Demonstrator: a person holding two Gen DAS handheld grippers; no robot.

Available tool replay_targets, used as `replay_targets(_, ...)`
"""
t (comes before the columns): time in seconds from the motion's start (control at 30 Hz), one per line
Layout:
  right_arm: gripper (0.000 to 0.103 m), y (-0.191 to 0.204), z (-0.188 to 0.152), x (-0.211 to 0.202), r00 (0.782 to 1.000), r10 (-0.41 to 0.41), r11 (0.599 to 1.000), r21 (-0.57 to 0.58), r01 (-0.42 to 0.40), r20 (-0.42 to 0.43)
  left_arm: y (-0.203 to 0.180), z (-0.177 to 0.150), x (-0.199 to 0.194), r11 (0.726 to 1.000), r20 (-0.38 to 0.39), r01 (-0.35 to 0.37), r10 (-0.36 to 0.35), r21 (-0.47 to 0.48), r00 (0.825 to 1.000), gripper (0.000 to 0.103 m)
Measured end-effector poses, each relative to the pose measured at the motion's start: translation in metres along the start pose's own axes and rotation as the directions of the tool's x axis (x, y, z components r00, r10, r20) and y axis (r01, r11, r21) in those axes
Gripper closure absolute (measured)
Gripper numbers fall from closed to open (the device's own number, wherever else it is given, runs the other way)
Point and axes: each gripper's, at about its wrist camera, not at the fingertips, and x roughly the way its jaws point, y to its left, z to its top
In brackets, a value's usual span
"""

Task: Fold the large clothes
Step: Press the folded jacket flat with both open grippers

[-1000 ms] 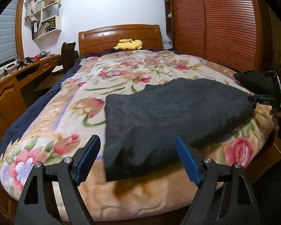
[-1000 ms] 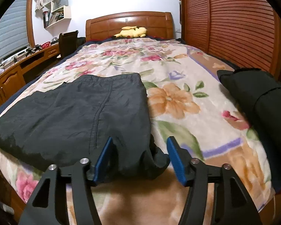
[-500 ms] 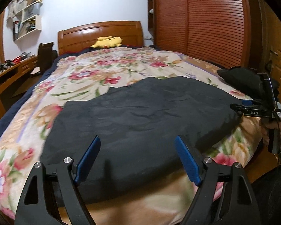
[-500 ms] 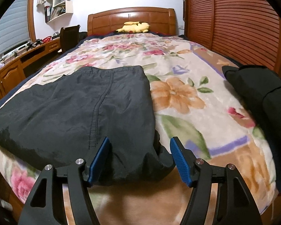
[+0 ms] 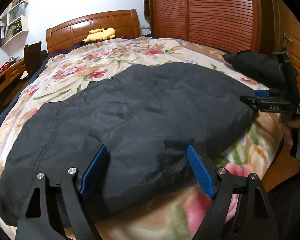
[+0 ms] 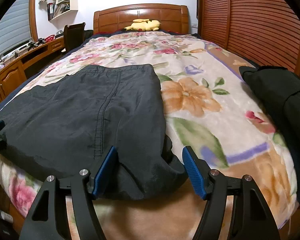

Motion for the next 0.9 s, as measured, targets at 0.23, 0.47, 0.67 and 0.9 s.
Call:
replay_targets(0.23, 0.031, -0.004, -0.001, 0.007, 0.998, 0.039, 0.999, 0.027, -0.038, -0.043, 0.003, -0.007, 0.009, 0.999, -0.020, 0.017, -0.018, -0.038, 1.000, 0.017)
replay_targets(0.47, 0.031, -0.009, -0.002, 0.015, 0.994, 0.082, 0.994, 0.072, -0.077, -0.078, 0.000, -0.010, 0.010, 1.000, -0.013, 0.004, -0.004, -0.028, 1.000, 0.017)
replay_targets(0.67, 0.031, -0.009, -0.002, 0.018, 0.990, 0.105, 0.991, 0.096, -0.096, -0.094, 0.001, -0.010, 0.011, 1.000, -0.013, 0.001, -0.002, -0.025, 1.000, 0.017)
replay_targets(0.9, 0.040, -0.006, -0.003, 0.015, 0.986, 0.134, 0.986, 0.108, -0.124, -0.096, 0.001, -0.011, 0.011, 1.000, -0.012, 0.003, -0.003, -0.025, 1.000, 0.017)
